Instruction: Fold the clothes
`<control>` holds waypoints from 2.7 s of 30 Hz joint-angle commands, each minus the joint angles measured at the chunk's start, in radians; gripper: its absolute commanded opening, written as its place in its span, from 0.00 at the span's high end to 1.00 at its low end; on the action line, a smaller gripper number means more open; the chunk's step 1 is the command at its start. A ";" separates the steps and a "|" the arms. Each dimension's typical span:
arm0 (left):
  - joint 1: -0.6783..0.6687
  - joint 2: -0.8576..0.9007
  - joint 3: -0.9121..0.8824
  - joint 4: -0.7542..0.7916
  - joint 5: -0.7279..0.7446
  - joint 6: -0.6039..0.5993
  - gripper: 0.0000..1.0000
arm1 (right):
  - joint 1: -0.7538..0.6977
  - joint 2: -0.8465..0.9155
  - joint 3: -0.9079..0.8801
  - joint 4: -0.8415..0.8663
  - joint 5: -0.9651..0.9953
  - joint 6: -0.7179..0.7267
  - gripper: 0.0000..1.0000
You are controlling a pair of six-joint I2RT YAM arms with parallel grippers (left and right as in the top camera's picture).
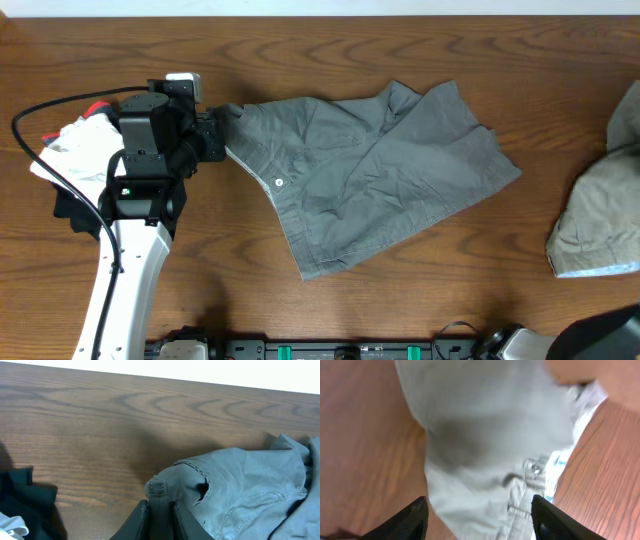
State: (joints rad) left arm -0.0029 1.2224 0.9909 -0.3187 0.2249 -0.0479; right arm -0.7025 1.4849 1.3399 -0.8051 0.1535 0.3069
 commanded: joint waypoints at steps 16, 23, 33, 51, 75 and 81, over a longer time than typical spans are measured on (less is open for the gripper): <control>0.004 0.001 0.010 0.032 -0.013 0.013 0.52 | 0.177 0.030 -0.003 -0.180 -0.295 -0.183 0.36; -0.001 0.001 0.010 -0.084 0.126 -0.076 0.49 | 0.259 0.031 -0.003 -0.212 -0.285 -0.206 0.34; -0.170 0.014 -0.089 -0.540 0.180 -0.247 0.49 | 0.280 0.033 -0.003 -0.213 -0.285 -0.219 0.34; -0.419 0.019 -0.416 -0.164 0.237 -0.633 0.49 | 0.280 0.033 -0.003 -0.224 -0.285 -0.219 0.33; -0.529 0.124 -0.431 -0.095 0.236 -0.822 0.49 | 0.280 0.033 -0.003 -0.225 -0.285 -0.219 0.32; -0.531 0.124 -0.431 -0.039 0.239 -0.810 0.94 | 0.280 0.033 -0.003 -0.226 -0.285 -0.219 0.32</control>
State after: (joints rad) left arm -0.5297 1.3411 0.5613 -0.3603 0.4622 -0.8650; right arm -0.4328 1.5177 1.3388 -1.0286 -0.1272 0.1013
